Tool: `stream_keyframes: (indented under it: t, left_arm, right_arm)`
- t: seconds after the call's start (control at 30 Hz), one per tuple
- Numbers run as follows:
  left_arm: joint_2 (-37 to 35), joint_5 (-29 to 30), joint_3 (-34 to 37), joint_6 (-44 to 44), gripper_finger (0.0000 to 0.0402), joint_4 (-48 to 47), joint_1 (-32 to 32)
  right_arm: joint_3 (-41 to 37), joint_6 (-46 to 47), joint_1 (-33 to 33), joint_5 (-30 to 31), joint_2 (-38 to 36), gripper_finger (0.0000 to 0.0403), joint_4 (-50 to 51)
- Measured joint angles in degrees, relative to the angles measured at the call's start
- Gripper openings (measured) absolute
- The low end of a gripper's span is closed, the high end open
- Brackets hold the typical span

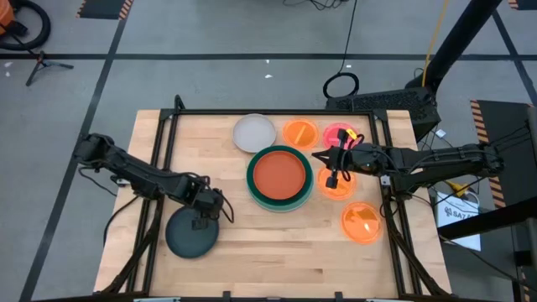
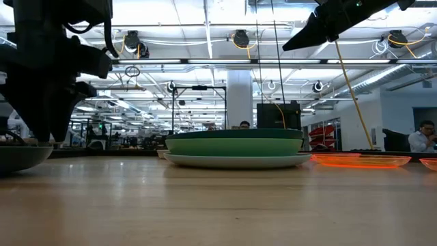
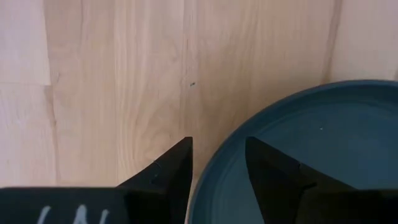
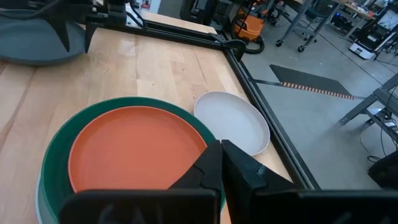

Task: Stack plastic plates
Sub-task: Stack the black plate on top of the orange plate

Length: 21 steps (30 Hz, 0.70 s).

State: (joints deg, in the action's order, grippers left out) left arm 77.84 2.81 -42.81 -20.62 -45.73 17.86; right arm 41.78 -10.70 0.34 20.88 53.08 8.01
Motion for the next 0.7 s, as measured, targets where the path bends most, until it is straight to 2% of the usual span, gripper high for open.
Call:
stream_keyframes:
  t: [0.33, 0.7]
  left_arm:
    - [1.8, -3.0, 0.0, 2.1, 0.0154, 0.8, -0.3]
    - [1.8, -3.0, 0.0, 3.6, 0.0154, 1.5, -1.0]
  right_arm:
    - [0.0, 0.2, 0.0, 0.0, 0.0, 0.0000, 0.0]
    - [0.0, 0.2, 0.0, 0.0, 0.0, 0.0000, 0.0]
